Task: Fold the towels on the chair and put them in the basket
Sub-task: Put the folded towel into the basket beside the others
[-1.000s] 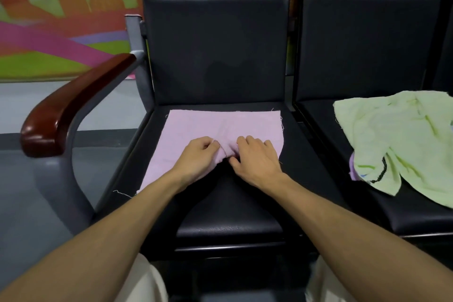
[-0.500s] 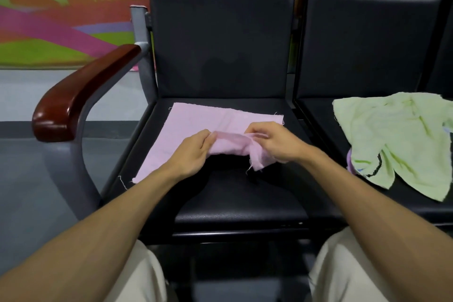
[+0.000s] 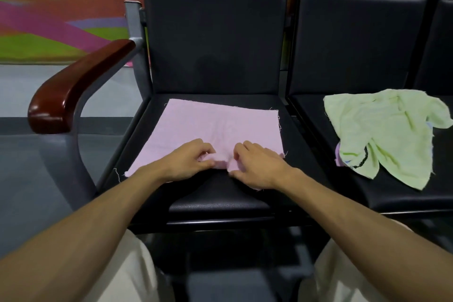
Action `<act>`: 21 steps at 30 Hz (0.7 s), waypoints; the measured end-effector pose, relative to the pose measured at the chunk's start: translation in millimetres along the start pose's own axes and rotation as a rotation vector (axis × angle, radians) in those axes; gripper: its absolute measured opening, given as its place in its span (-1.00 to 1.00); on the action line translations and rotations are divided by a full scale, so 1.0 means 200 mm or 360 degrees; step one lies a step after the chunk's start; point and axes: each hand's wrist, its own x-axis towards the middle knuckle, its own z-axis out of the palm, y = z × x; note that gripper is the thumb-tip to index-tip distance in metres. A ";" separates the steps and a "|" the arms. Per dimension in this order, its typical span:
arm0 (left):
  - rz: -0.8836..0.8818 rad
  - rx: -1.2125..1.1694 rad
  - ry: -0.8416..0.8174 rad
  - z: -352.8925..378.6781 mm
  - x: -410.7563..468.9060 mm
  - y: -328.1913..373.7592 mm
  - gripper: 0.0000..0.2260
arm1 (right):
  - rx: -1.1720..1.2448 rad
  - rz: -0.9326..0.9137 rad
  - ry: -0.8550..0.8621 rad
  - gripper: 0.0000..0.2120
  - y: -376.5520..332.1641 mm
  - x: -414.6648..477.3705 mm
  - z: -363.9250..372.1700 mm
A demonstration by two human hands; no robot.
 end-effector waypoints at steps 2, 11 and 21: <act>0.0015 0.0024 -0.0088 -0.02 -0.04 -0.05 -0.79 | -0.0073 -0.0035 0.0008 -0.69 0.03 -0.03 -0.01; -0.0216 0.0109 -0.0320 -0.14 -0.27 -0.14 -0.47 | 0.1098 -0.0046 -0.0522 -0.84 0.24 -0.26 -0.17; -0.0045 0.0224 -0.0145 -0.07 -0.24 -0.06 -0.82 | 0.0505 -0.0131 -0.0213 -0.75 0.19 -0.26 -0.06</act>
